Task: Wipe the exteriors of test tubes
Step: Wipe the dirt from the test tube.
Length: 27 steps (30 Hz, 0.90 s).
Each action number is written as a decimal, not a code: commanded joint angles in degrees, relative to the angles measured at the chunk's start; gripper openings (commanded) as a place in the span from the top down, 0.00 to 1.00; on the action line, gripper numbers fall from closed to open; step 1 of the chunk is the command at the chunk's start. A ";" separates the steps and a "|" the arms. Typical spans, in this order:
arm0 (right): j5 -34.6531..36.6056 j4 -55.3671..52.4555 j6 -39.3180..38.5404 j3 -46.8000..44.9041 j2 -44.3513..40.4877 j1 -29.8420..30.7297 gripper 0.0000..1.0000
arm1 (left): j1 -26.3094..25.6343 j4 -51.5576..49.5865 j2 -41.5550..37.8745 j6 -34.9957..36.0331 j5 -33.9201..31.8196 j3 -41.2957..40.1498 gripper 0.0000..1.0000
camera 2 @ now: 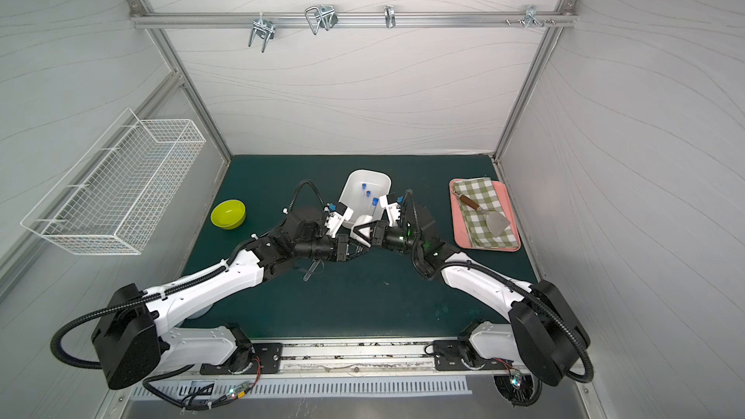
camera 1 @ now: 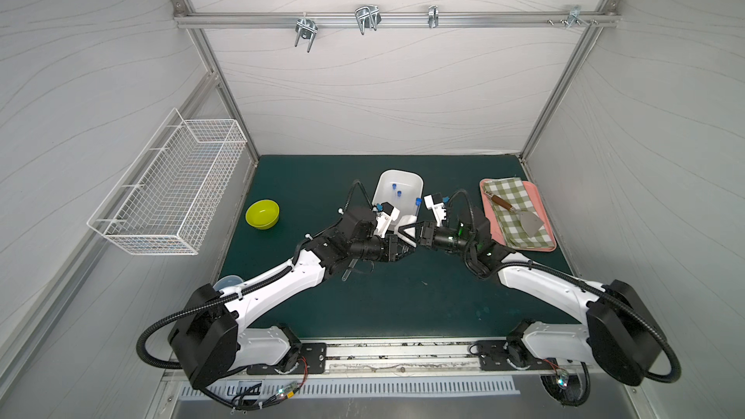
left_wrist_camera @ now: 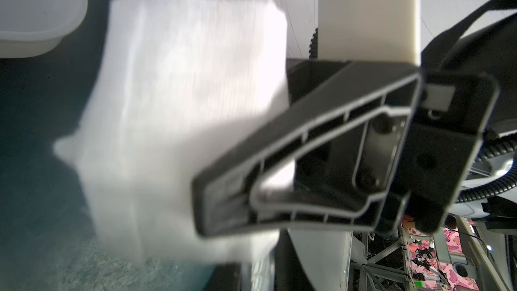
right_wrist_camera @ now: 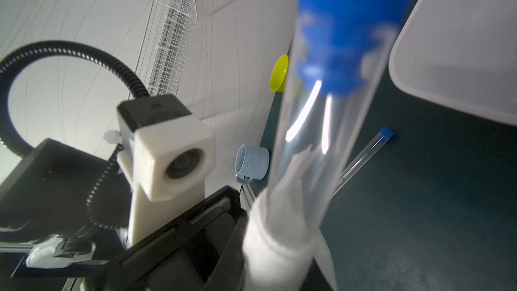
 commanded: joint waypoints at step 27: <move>-0.23 0.25 1.09 0.37 0.75 -3.56 0.76 | 0.36 3.70 -1.50 0.77 1.78 1.23 0.91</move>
